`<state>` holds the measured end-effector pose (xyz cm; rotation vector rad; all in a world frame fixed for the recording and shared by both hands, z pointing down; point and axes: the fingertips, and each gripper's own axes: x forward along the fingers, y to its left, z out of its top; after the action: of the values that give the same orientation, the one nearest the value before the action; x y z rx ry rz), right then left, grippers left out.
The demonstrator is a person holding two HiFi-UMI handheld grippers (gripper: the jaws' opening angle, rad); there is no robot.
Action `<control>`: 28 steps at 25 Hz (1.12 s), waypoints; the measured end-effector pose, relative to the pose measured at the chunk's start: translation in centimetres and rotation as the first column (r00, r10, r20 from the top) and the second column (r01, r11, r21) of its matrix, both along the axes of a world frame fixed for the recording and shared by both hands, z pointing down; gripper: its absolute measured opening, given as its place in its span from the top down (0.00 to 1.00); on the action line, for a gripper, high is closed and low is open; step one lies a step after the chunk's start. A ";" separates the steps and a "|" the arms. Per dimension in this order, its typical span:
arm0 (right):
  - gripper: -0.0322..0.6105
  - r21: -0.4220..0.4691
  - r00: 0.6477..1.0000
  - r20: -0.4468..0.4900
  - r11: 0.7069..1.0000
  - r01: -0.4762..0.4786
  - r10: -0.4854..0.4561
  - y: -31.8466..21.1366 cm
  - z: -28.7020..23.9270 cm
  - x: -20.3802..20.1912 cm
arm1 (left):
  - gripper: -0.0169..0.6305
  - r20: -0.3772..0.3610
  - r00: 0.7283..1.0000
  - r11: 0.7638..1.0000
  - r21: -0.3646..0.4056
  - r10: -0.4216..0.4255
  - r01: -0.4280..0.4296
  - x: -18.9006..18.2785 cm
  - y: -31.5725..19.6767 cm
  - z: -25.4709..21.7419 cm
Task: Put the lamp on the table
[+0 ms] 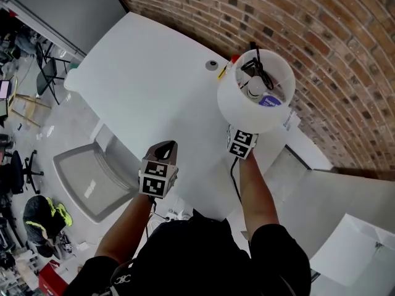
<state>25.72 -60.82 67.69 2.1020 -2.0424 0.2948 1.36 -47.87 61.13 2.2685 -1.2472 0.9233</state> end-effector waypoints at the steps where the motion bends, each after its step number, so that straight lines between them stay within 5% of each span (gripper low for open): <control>1: 0.71 -0.003 1.000 0.001 1.000 -0.002 0.002 0.3 0.2 0.0 | 0.97 0.000 1.000 1.000 0.001 0.003 -0.003 0.0 0.0 0.0; 13: 0.66 -0.059 0.999 0.035 0.998 0.013 -0.011 4.9 0.2 -0.6 | 0.97 -0.026 0.998 0.998 0.027 0.049 -0.049 1.0 0.8 -0.6; 17: 0.94 -0.139 0.999 0.029 0.990 0.027 -0.023 8.4 0.4 -1.6 | 0.97 -0.038 0.995 0.995 0.047 0.089 -0.087 2.0 2.0 -1.4; 28: 0.95 -0.175 0.991 0.134 0.985 -0.002 0.026 19.7 -6.2 -6.7 | 0.97 -0.115 0.988 0.991 0.094 0.101 -0.091 2.7 7.6 -4.4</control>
<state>19.03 -41.11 61.46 2.0415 -1.9933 0.6121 4.05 -40.23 56.77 2.4332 -1.1574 0.7658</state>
